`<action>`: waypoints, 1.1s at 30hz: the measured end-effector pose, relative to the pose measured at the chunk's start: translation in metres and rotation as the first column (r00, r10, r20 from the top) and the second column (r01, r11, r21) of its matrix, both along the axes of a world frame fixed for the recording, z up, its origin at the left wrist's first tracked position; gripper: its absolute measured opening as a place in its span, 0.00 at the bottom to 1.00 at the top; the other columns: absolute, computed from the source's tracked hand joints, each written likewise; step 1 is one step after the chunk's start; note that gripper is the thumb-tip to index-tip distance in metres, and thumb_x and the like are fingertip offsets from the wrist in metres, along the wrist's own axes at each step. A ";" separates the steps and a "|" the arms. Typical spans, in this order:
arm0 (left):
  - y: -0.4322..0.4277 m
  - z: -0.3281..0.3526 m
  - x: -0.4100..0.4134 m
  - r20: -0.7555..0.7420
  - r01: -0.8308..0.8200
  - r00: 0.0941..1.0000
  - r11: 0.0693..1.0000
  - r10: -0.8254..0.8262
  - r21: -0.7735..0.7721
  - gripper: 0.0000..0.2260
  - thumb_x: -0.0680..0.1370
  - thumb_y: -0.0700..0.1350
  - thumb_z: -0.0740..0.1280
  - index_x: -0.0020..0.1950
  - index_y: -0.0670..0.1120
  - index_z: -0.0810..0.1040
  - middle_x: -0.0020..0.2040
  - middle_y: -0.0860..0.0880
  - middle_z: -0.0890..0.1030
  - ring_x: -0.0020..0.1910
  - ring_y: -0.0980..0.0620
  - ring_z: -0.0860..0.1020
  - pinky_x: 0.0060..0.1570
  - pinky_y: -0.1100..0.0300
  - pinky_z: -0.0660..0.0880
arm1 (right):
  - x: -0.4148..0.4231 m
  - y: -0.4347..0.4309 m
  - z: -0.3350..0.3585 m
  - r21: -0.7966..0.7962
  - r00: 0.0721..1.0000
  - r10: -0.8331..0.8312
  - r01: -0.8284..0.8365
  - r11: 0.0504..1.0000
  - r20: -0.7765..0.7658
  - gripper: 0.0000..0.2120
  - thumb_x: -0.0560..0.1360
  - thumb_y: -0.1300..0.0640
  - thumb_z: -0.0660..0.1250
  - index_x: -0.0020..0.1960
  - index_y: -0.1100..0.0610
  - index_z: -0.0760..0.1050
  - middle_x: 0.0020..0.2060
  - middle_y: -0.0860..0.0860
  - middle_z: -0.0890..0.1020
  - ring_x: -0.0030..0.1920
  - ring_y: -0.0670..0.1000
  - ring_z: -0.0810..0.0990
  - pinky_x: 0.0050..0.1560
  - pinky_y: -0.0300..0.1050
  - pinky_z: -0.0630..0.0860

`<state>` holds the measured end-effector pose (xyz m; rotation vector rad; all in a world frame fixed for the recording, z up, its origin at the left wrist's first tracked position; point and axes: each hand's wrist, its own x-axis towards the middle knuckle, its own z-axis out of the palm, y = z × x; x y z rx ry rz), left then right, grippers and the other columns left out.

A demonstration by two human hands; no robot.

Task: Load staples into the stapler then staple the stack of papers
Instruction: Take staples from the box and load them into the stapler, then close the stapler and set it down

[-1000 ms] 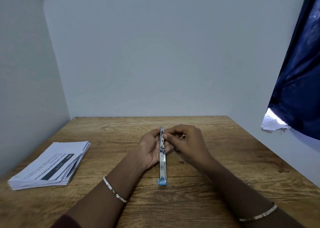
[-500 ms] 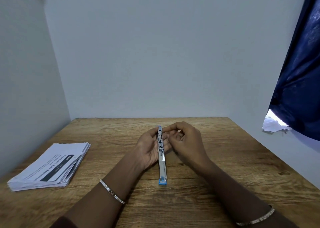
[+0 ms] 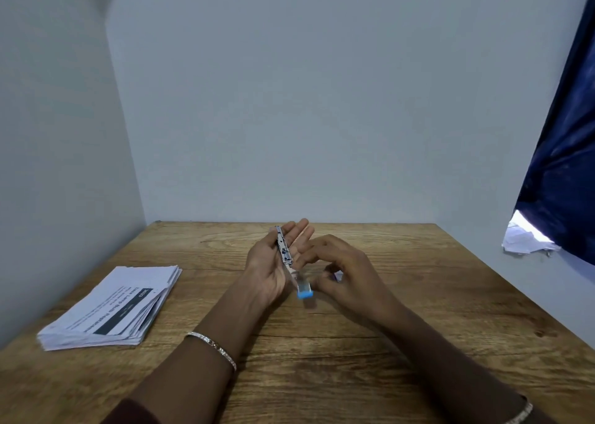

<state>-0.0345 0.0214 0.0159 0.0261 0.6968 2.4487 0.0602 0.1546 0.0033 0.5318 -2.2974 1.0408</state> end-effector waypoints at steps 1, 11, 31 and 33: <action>0.000 0.000 -0.001 -0.004 -0.002 1.000 1.000 0.002 0.002 0.18 0.86 0.48 0.53 0.63 0.36 0.73 0.60 0.36 0.82 0.62 0.38 0.80 0.55 0.42 0.81 | 0.000 0.000 -0.001 -0.053 1.000 -0.001 0.001 0.999 -0.007 0.12 0.70 0.61 0.72 0.52 0.49 0.83 0.52 0.42 0.82 0.55 0.46 0.81 0.40 0.35 0.77; 0.017 -0.001 0.024 -0.261 0.094 0.954 0.973 -0.148 -0.210 0.19 0.85 0.46 0.56 0.71 0.37 0.73 0.61 0.36 0.81 0.61 0.38 0.80 0.57 0.45 0.79 | -0.011 0.003 -0.009 -0.595 0.975 0.091 0.049 0.802 0.204 0.12 0.80 0.48 0.67 0.53 0.57 0.78 0.44 0.54 0.86 0.43 0.50 0.85 0.40 0.43 0.81; 0.024 -0.012 0.032 -0.708 -0.329 0.703 0.853 -0.067 -0.406 0.17 0.82 0.52 0.61 0.63 0.42 0.75 0.51 0.43 0.76 0.37 0.61 0.81 0.35 0.67 0.79 | -0.014 0.007 -0.012 -0.551 0.953 0.059 0.121 0.825 0.297 0.10 0.83 0.57 0.63 0.54 0.53 0.83 0.35 0.49 0.80 0.31 0.43 0.74 0.33 0.39 0.74; 0.024 -0.010 0.034 -0.710 -0.321 0.701 0.862 -0.062 -0.392 0.17 0.83 0.49 0.59 0.65 0.40 0.74 0.54 0.42 0.76 0.45 0.58 0.79 0.36 0.67 0.79 | -0.013 0.007 -0.011 -0.548 0.958 0.033 0.135 0.825 0.286 0.10 0.83 0.59 0.64 0.59 0.57 0.82 0.36 0.49 0.81 0.31 0.43 0.74 0.33 0.38 0.74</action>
